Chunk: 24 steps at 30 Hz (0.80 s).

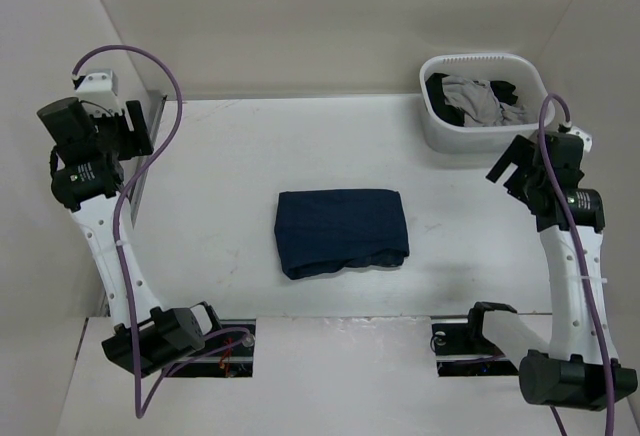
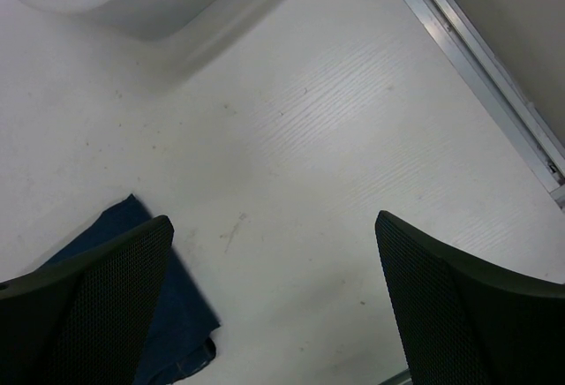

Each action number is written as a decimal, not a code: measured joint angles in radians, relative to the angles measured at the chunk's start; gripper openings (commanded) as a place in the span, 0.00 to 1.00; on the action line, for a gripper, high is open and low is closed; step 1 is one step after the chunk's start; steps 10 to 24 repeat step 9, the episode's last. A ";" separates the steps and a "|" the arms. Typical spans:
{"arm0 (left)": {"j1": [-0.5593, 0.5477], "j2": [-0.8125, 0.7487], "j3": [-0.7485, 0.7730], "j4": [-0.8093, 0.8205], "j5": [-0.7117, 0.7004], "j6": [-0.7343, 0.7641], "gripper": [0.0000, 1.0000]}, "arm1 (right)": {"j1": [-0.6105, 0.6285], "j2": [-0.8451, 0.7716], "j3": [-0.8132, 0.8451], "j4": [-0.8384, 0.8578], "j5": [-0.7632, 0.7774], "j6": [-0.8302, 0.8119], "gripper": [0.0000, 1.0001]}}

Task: Fold and stack the trousers
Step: Fold the trousers

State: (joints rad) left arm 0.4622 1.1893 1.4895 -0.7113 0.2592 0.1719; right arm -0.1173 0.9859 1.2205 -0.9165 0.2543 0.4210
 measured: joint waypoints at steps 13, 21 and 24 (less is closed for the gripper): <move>-0.005 0.000 0.000 -0.004 -0.003 0.000 0.68 | 0.000 -0.004 -0.012 -0.002 0.000 -0.014 1.00; -0.005 0.000 0.000 -0.004 -0.003 0.000 0.68 | 0.000 -0.004 -0.012 -0.002 0.000 -0.014 1.00; -0.005 0.000 0.000 -0.004 -0.003 0.000 0.68 | 0.000 -0.004 -0.012 -0.002 0.000 -0.014 1.00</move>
